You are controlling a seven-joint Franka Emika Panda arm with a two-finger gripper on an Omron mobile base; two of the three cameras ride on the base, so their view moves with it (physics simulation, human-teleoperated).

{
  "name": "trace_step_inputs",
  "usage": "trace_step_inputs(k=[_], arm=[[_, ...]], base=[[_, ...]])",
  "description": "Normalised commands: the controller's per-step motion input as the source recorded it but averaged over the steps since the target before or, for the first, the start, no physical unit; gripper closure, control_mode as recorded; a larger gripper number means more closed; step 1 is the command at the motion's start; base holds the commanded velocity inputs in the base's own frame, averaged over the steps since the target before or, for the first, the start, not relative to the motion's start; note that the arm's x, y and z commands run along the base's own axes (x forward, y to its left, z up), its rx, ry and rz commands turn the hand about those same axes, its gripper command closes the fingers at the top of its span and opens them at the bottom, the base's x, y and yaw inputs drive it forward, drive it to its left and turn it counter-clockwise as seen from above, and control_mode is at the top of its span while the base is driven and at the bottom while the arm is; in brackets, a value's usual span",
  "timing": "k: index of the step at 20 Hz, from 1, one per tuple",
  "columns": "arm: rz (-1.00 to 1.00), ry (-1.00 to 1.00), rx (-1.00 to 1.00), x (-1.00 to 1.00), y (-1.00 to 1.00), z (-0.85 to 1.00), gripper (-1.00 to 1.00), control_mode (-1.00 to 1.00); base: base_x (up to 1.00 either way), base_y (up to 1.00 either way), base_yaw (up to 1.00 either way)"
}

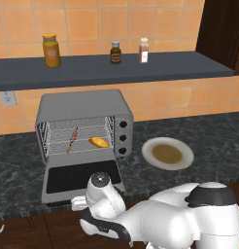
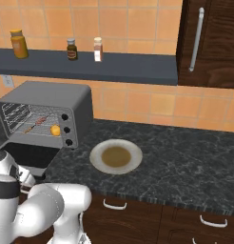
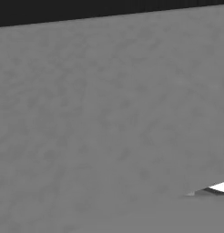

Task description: Pick up the kebab skewer and baguette bread, and place them inside the toaster oven. Close the toaster oven door and start by setting the timer.

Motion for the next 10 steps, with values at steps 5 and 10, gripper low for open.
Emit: trace_step_inputs(k=[5, 10], arm=[[0.00, -0.08, 0.00, 0.61, -0.17, 0.33, -1.00, -1.00], [0.00, -0.02, 0.00, 0.68, -0.19, 0.65, -1.00, -1.00]], base=[[0.00, 0.00, 0.00], [0.00, 0.00, 0.00]])
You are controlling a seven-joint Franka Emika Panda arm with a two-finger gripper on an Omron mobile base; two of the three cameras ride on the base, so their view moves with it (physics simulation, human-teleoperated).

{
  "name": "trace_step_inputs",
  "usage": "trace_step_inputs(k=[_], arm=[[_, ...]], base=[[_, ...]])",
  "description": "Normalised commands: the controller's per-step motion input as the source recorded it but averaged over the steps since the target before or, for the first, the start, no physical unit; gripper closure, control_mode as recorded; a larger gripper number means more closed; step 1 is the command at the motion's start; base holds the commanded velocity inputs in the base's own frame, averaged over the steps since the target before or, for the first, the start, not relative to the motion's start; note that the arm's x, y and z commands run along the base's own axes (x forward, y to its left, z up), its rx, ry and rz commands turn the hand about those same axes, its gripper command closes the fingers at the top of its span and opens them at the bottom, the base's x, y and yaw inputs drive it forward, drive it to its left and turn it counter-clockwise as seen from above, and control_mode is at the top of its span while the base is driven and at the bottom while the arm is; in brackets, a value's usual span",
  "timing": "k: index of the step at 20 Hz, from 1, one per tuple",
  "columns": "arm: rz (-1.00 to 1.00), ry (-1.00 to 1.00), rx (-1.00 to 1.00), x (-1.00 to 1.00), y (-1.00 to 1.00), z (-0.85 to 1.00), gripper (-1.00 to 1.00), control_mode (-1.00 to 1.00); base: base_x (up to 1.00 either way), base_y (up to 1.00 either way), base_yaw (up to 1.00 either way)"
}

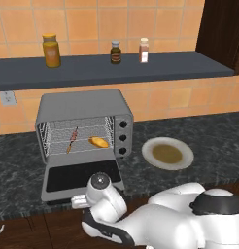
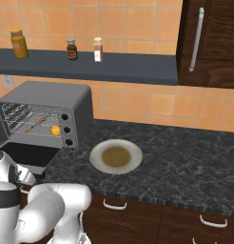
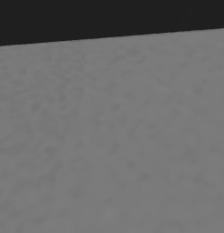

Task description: Pick up the kebab skewer and baguette bread, and place them inside the toaster oven. Close the toaster oven door and start by setting the timer.

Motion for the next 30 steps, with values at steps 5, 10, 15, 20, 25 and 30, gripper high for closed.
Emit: trace_step_inputs(k=[5, 10, 15, 20, 25, 30], arm=[[0.01, -0.04, 0.04, 0.84, -0.27, 0.80, -1.00, -1.00], [0.04, -0.14, 0.07, 0.89, -0.27, 0.73, -1.00, -1.00], [0.05, -0.15, 0.10, 1.00, -0.29, 0.57, -1.00, -1.00], [0.05, -0.13, 0.10, 0.99, -0.27, 0.32, -1.00, -1.00], [0.06, -0.12, 0.06, 0.73, -0.28, 0.02, -1.00, -1.00], [0.04, -0.17, 0.05, 0.59, -0.17, 0.00, -1.00, -1.00]], base=[[0.00, 0.00, 0.00], [0.00, 0.00, 0.00], [0.00, 0.00, 0.00], [0.00, 0.00, 0.00], [0.00, 0.00, 0.00], [0.00, 0.00, 0.00]])
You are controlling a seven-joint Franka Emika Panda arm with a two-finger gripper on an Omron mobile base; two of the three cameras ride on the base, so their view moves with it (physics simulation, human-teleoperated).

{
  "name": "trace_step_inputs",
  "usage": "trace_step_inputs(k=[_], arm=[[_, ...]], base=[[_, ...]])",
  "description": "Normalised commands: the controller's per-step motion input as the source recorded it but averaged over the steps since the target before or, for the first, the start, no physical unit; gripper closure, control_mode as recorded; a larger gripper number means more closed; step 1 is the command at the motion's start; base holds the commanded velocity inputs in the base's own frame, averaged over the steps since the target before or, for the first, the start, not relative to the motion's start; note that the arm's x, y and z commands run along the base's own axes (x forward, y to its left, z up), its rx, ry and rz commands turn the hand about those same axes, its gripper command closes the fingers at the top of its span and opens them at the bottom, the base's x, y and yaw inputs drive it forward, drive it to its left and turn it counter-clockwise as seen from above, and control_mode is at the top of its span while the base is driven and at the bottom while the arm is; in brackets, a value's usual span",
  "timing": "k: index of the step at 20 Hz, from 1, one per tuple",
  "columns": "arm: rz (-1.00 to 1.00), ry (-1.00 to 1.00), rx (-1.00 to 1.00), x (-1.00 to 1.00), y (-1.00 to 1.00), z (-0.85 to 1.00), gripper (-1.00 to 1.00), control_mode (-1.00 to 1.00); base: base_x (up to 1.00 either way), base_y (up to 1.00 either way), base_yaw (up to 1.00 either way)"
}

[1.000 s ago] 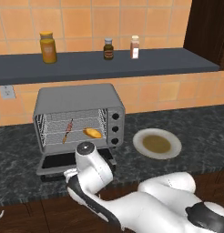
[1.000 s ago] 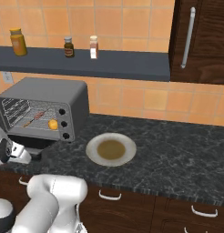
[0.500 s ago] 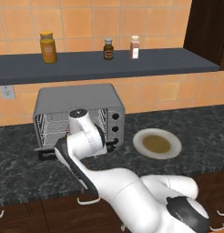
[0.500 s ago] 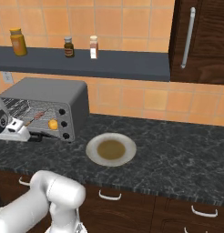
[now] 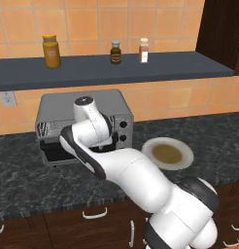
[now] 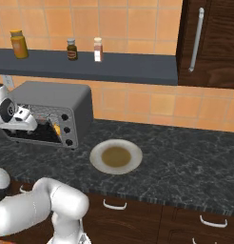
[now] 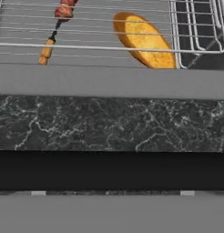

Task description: Pick up the kebab skewer and baguette bread, and place them inside the toaster oven. Close the toaster oven door and start by setting the timer.

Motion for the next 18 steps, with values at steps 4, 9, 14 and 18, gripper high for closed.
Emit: trace_step_inputs(k=[4, 9, 14, 18], arm=[[0.00, -0.23, 0.04, 0.67, -0.15, 0.00, -1.00, -1.00], [0.00, -0.24, 0.03, 0.70, -0.10, -0.04, -1.00, -1.00], [0.00, -0.19, 0.02, 0.70, -0.13, -0.13, -1.00, -1.00], [0.00, -0.12, 0.02, 0.28, -0.18, -0.21, -1.00, -1.00]], base=[[0.00, 0.00, 0.00], [0.00, 0.00, 0.00], [0.00, 0.00, 0.00], [0.00, 0.00, 0.00]])
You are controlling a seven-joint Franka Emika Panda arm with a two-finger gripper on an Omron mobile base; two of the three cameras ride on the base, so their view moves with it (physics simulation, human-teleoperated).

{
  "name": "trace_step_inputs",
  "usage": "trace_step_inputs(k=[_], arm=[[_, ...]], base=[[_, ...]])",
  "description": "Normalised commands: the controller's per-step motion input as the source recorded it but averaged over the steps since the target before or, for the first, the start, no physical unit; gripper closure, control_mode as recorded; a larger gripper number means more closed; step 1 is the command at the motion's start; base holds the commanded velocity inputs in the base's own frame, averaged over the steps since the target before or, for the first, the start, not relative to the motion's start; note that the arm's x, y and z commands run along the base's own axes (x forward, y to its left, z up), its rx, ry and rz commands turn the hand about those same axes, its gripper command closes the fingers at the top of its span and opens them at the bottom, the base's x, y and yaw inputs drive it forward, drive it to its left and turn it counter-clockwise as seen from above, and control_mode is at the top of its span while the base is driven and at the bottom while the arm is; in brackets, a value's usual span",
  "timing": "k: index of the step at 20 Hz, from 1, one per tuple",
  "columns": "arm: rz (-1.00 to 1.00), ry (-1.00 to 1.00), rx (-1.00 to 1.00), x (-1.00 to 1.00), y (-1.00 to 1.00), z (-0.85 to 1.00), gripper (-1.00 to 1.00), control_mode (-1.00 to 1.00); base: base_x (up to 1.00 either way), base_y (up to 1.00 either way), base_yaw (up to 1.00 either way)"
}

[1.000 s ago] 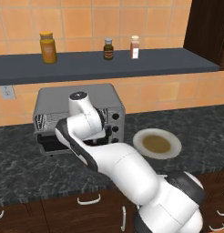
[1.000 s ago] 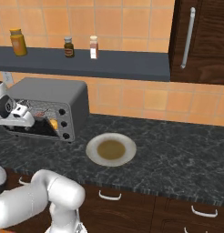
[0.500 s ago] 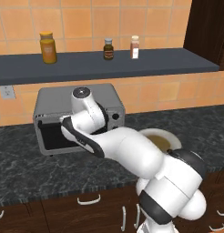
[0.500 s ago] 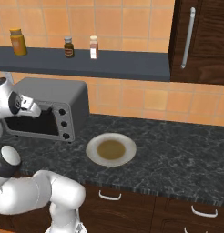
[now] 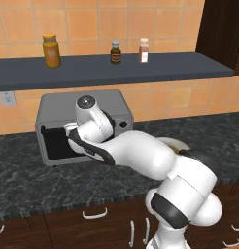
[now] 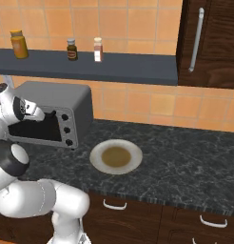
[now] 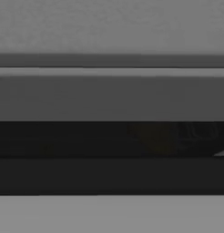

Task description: Pick up the kebab skewer and baguette bread, and place them inside the toaster oven. Close the toaster oven door and start by setting the timer.

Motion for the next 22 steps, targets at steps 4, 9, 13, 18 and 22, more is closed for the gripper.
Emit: trace_step_inputs(k=[4, 9, 13, 18, 22], arm=[[0.00, -0.07, 0.05, -0.34, -0.20, -0.01, -1.00, -1.00], [0.00, -0.09, 0.04, -0.84, -0.39, 0.00, -1.00, -1.00], [0.00, -0.03, 0.06, -0.81, -0.49, 0.07, -1.00, -1.00], [0.00, 0.00, 0.00, -0.70, -0.56, 0.17, -1.00, -1.00], [0.00, -0.04, -0.03, -0.56, -0.38, 0.00, -1.00, -1.00]], base=[[0.00, 0.00, 0.00], [0.00, 0.00, 0.00], [0.00, 0.00, 0.00], [0.00, 0.00, 0.00], [0.00, 0.00, 0.00]])
